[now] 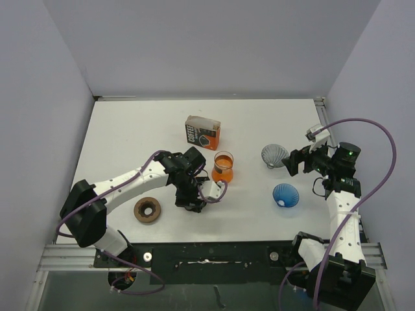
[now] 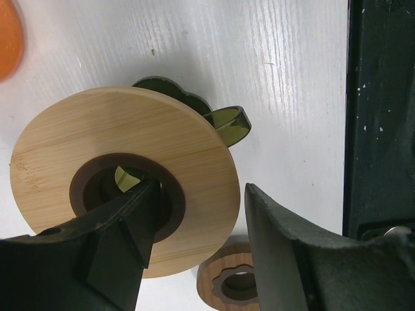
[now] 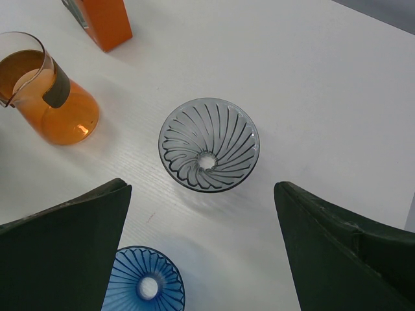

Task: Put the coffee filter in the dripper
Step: Place the dripper holder onto the coffee server, then pick up the coffee dripper from the center of the board.

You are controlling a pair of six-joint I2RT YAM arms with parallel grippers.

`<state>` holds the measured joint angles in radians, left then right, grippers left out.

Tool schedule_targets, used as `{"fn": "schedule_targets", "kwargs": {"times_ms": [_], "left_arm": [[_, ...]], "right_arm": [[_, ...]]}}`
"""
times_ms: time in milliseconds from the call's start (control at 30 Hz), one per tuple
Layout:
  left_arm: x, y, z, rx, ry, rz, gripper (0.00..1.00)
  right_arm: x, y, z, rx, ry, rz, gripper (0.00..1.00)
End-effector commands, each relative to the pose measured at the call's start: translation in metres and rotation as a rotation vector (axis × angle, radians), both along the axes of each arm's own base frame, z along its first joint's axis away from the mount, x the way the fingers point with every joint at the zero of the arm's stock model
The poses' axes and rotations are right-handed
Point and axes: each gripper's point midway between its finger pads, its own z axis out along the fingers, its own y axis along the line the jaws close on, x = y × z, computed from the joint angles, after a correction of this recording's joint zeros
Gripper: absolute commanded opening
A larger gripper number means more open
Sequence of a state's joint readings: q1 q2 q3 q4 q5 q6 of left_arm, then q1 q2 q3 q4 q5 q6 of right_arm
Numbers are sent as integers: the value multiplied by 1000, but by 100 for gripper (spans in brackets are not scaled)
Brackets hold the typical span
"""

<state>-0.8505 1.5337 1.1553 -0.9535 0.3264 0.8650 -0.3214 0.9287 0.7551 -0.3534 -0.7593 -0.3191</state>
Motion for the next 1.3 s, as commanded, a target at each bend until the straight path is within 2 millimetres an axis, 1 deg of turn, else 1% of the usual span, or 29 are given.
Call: {"fn": "schedule_targets", "kwargs": {"times_ms": [0, 100, 267, 367, 500, 633, 667, 833, 1000, 1100, 1267], "left_arm": [[-5, -9, 17, -63, -5, -3, 53], [-5, -12, 25, -84, -14, 2, 53], [-3, -17, 44, -141, -44, 15, 58], [-3, -19, 56, -174, -56, 30, 62], [3, -20, 70, -221, -90, 67, 67], [15, -17, 84, -258, -126, 124, 68], [21, -16, 93, -282, -136, 155, 68], [43, -13, 121, -392, -162, 260, 69], [66, 0, 139, -478, -203, 400, 70], [80, 16, 146, -499, -219, 494, 70], [97, 40, 144, -519, -248, 634, 72]], "right_arm": [[7, -4, 15, -27, -55, 0, 98], [7, -5, 14, -27, -54, -1, 97], [8, -6, 14, -28, -53, -7, 98], [8, -7, 14, -30, -52, -12, 98], [9, -8, 13, -34, -48, -18, 98], [8, -8, 16, -37, -56, -21, 98], [8, -8, 17, -35, -59, -20, 98], [8, -7, 17, -27, -53, -18, 98], [7, -7, 20, -28, -54, -20, 98], [8, -8, 21, -28, -53, -27, 97], [9, -8, 19, -19, -38, -30, 98]]}}
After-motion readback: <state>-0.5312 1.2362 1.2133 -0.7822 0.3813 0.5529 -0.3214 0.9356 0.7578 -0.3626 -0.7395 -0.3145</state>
